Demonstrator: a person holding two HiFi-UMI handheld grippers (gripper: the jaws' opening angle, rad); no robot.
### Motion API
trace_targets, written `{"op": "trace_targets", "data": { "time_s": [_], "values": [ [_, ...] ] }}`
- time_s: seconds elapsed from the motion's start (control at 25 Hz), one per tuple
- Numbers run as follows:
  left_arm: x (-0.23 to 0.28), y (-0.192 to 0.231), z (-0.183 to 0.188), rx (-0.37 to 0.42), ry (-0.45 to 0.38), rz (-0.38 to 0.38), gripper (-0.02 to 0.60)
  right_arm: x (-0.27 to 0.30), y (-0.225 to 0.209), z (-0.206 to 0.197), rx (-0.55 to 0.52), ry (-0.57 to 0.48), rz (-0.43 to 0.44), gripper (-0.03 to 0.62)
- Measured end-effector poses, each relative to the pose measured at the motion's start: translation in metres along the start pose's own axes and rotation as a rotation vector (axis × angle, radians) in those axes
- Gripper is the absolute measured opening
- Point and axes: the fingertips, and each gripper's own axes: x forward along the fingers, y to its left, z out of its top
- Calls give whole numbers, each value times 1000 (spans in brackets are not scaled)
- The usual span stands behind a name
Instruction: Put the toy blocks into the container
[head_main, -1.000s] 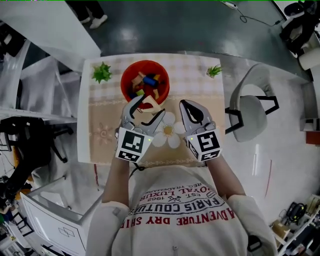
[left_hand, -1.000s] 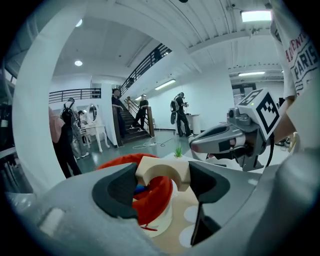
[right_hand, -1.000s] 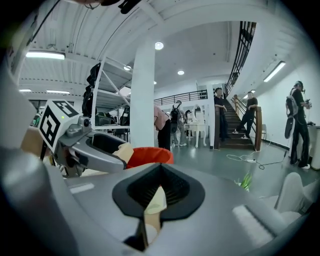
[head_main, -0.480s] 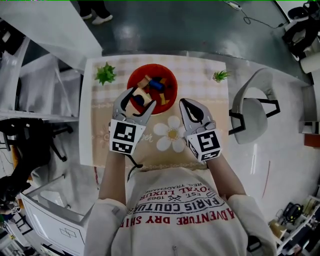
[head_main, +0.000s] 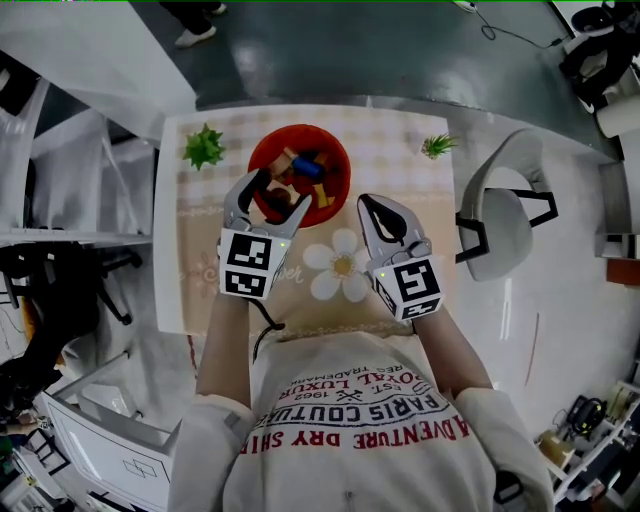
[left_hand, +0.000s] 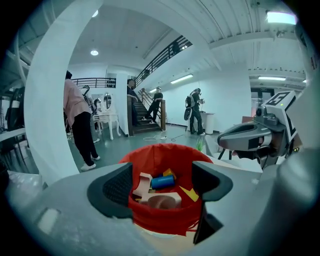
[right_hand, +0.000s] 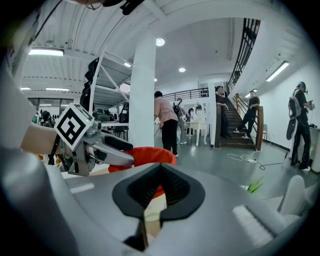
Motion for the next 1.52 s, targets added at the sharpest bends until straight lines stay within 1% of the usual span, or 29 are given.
{"op": "trace_targets", "data": {
  "time_s": [0.08,0.2,0.36,0.4,0.48,0.52,0.56,0.68,0.76,0.92,1.08,1.32,1.52],
  "values": [
    [-4,-3,1,-18,-9,-13,376,-2,1,1,-2,-3,-2,2],
    [-14,-4,6,-11,-32,-13,376,-5,3,4,-6,-13,-6,2],
    [-38,-4,25,-13,-133,-10,369,-11,10,11,-14,-35,-6,2],
    [-45,-3,30,-13,-154,-9,339,-12,12,14,-15,-43,-5,1],
    [-58,-1,37,-10,-189,2,241,-15,18,19,-19,-58,-3,2],
    [-65,1,40,-10,-204,8,203,-17,21,21,-22,-64,-3,2],
    [-72,2,42,-10,-216,11,187,-19,24,23,-25,-71,-2,2],
    [-91,1,45,-5,-242,7,99,-25,35,30,-29,-92,0,2],
    [-103,0,45,3,-252,2,53,-30,42,34,-31,-106,2,2],
    [-120,-2,40,21,-257,-15,9,-39,54,40,-35,-140,9,1],
    [-131,-4,30,25,-252,-32,8,-46,63,45,-27,-168,13,1],
    [-143,-15,22,53,-238,-68,8,-55,73,48,-28,-187,20,0],
    [-145,-16,23,64,-236,-63,8,-58,75,49,-30,-188,24,0]
  ]
}}
